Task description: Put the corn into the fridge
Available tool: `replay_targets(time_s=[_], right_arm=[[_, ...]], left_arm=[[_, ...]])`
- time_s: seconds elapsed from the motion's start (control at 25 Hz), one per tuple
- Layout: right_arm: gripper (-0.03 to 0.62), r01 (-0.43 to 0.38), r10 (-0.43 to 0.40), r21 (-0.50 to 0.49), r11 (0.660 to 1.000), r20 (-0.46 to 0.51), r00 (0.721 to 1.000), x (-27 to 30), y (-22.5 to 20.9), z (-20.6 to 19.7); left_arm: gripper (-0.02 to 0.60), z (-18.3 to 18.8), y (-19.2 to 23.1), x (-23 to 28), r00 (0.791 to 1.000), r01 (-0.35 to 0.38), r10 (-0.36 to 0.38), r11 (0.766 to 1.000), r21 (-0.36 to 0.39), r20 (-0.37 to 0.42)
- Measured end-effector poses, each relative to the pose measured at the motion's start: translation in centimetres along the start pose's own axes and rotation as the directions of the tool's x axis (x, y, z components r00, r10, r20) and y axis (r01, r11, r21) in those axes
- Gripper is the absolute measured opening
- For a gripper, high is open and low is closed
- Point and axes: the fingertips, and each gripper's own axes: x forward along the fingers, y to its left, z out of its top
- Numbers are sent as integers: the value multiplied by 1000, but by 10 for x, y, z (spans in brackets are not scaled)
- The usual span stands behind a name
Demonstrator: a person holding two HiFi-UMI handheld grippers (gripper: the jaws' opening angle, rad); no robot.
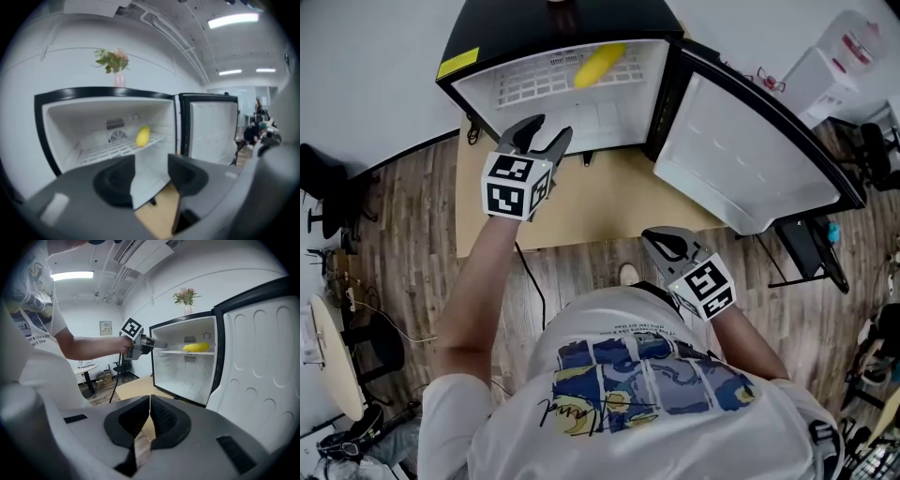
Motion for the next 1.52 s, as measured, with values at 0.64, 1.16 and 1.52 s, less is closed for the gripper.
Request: replay_targets(time_s=[0.64, 1.16, 1.52], right_arm=[[14, 23, -23, -11, 1000, -6, 1000, 18, 78, 14], [14, 50, -50, 19, 999, 1, 999, 19, 154, 15], [14, 66, -66, -4, 998, -8, 998, 14, 197, 10]], left_arm=[[12, -56, -41, -155, 994, 92, -83, 988, -124, 75], [8, -124, -82, -262, 976, 216, -209, 955, -203, 57], [8, -164, -104, -306, 965, 263, -258, 936, -234, 53]])
